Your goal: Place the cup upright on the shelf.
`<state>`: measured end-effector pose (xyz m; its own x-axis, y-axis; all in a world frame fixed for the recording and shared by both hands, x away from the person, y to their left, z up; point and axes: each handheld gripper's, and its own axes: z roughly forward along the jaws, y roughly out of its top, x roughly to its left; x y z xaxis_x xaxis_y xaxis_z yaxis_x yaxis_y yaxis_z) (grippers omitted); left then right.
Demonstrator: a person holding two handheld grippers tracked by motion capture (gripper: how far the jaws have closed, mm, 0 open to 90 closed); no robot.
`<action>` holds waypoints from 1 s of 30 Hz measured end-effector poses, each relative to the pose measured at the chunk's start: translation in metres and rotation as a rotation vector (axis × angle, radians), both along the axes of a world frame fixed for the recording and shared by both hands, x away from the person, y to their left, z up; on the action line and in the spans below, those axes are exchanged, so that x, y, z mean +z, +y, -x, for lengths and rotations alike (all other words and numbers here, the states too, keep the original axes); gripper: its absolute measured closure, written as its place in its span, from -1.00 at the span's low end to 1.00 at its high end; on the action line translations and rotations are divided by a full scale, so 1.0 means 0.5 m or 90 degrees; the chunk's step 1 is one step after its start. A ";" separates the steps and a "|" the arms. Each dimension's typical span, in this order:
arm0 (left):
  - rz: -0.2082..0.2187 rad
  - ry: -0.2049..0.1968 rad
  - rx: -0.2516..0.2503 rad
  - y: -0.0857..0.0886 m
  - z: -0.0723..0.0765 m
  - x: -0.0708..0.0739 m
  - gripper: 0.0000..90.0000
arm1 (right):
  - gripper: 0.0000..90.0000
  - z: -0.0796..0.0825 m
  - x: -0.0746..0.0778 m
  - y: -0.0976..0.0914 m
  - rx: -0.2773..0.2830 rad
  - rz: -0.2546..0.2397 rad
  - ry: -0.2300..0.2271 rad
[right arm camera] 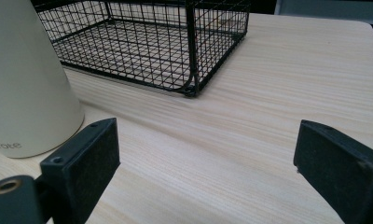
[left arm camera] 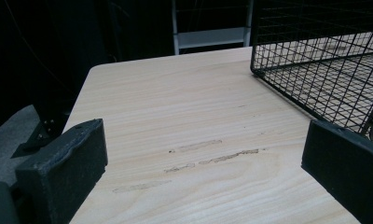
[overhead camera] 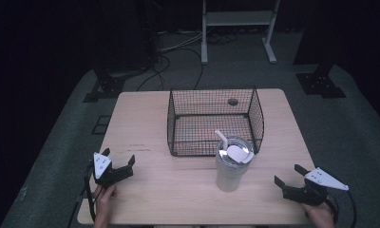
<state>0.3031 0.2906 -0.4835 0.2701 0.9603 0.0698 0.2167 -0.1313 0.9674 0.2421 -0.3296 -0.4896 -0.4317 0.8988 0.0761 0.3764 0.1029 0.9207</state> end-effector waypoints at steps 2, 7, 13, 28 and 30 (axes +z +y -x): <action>0.001 0.001 0.000 0.000 0.000 0.000 -1.00 | -0.86 -0.001 0.001 0.001 0.003 -0.001 0.000; -0.001 0.002 0.000 0.000 0.000 0.000 -1.00 | -0.86 -0.003 0.005 0.005 0.016 -0.003 -0.002; 0.000 0.002 -0.001 0.000 0.000 0.000 -1.00 | -0.86 -0.004 0.027 0.022 0.050 -0.004 -0.013; -0.002 0.000 -0.001 0.000 0.002 0.000 -1.00 | -0.86 -0.006 0.063 0.065 0.144 0.006 -0.026; -0.002 0.001 -0.001 0.000 0.002 0.000 -1.00 | -0.86 -0.005 0.066 0.070 0.155 0.005 -0.023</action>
